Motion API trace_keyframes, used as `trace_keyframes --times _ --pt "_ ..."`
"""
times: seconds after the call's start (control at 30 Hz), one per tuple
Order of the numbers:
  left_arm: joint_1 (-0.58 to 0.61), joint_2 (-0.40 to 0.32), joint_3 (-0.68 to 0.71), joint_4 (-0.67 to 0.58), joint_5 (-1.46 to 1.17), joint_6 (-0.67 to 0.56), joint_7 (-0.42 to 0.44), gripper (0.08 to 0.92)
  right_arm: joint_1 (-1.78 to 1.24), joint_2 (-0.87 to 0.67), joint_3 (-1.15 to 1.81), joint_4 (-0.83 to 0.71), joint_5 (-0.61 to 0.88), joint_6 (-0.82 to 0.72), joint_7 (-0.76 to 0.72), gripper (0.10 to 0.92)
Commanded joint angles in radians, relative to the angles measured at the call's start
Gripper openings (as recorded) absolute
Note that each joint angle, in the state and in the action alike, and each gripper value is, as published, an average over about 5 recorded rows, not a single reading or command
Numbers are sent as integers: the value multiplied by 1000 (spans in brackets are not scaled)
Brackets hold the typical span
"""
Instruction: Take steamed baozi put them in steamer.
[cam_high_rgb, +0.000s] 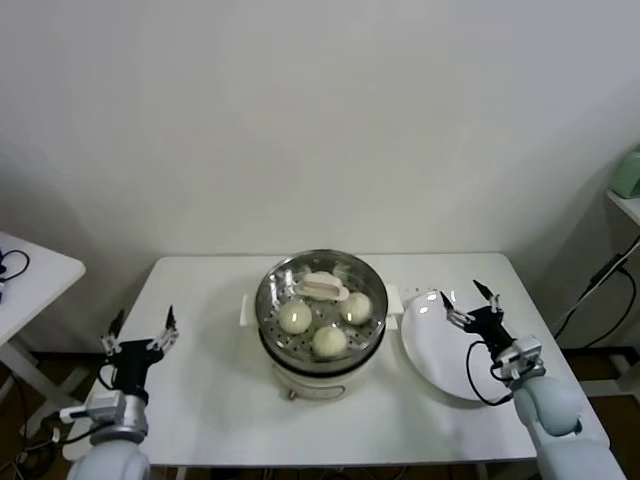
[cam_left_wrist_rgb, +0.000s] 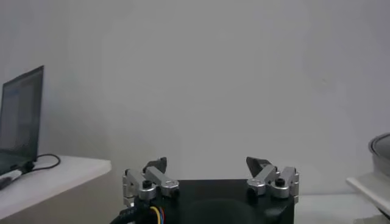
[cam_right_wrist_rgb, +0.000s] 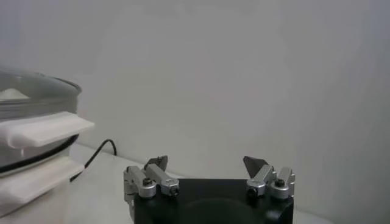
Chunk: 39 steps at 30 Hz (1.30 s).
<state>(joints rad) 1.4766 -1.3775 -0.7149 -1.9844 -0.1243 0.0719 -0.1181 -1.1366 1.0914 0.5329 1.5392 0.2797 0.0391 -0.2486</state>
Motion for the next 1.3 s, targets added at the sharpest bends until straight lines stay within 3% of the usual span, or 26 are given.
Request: trace_keyframes --times 0.03,0.43,1.3 --pt "12 -50 -34 16 21 -27 23 823 -25 7 -8 55 -20 -37 27 823" --pt "5 -60 -42 34 27 -31 50 823 -54 11 21 63 9 -50 12 823" --pt "28 -82 -79 41 8 -75 140 823 -144 37 82 73 97 78 -40 823"
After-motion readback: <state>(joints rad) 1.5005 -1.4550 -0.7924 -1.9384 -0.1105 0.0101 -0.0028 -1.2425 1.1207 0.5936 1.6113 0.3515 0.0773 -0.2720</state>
